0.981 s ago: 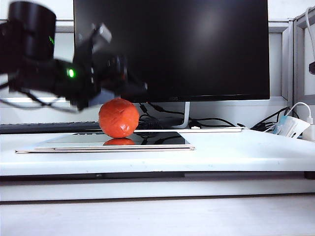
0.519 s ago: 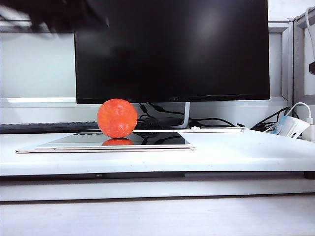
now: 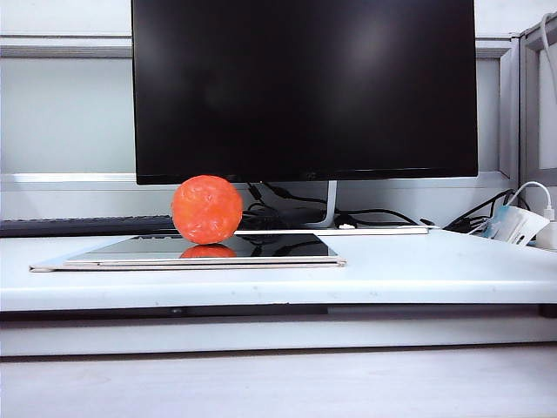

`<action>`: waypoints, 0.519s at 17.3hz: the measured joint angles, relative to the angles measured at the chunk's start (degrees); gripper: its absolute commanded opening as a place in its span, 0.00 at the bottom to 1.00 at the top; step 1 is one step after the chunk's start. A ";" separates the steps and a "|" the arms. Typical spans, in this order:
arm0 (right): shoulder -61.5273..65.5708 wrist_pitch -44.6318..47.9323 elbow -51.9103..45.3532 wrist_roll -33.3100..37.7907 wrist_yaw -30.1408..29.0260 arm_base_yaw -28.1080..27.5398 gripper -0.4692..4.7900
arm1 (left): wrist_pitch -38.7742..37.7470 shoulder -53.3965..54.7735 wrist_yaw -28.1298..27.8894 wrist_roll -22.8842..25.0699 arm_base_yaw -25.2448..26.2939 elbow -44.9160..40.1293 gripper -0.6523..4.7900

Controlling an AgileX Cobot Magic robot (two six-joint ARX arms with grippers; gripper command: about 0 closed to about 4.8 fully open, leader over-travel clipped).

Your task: Place the orange on the center of the mirror.

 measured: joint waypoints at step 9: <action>0.00 0.00 0.00 -2.08 12.07 0.00 0.09 | -3.54 -11.54 -21.51 7.32 -18.21 0.15 0.11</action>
